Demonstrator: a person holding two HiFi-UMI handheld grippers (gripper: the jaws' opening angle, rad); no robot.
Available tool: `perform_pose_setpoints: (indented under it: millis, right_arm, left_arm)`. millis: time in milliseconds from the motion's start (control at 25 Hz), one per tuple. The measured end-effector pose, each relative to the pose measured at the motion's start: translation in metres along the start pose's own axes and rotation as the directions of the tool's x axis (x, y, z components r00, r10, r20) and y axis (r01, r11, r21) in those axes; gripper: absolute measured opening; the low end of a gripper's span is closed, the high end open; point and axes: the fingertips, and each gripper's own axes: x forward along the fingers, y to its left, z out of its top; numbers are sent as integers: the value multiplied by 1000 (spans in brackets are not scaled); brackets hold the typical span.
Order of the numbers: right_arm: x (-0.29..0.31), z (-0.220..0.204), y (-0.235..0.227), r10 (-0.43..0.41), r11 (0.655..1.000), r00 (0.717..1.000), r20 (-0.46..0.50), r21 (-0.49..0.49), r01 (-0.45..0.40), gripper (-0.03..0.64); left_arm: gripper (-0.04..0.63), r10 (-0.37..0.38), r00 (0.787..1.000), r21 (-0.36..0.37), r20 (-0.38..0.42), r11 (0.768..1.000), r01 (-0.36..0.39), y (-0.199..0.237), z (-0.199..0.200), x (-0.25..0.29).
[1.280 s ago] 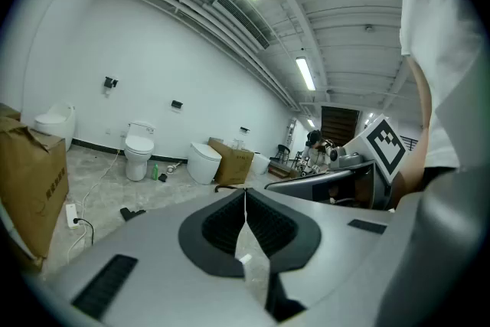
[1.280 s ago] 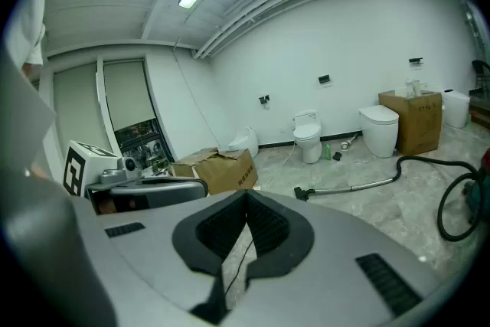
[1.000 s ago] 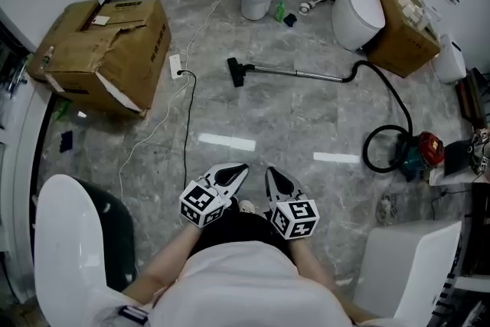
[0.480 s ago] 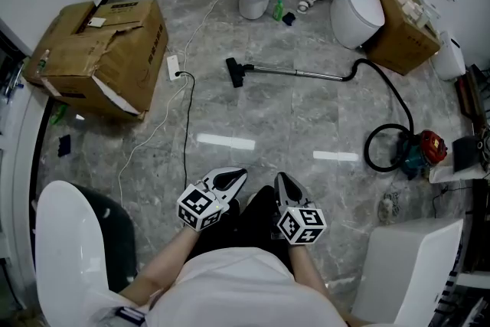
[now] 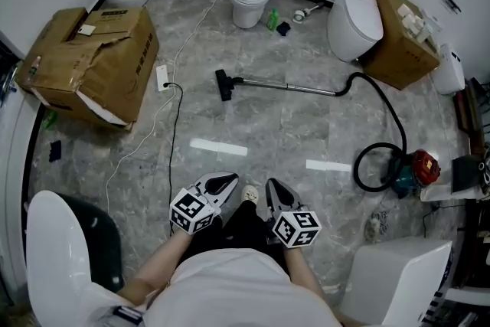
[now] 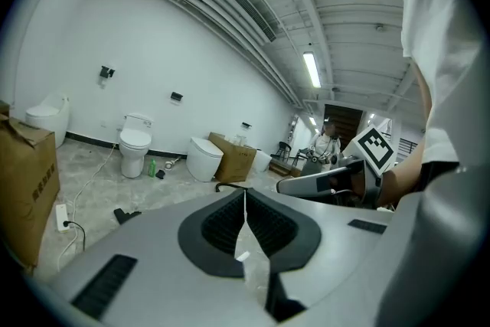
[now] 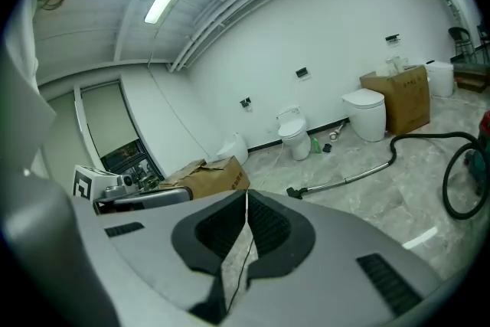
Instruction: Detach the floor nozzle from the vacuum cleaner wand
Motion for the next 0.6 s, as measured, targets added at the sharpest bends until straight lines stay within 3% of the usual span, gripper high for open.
perform_pose_setpoints:
  millis: [320,600]
  right_arm:
    - [39,52,-52,155,987,986,-56,-32,-157,17]
    - [58,68,-84,173,983,983,-66,-42,-176,17]
  left_arm:
    - [11,89,994,-19,56,996,-88,29,39,82]
    - [11,66,997,-5,47,998,-66,24,46,121]
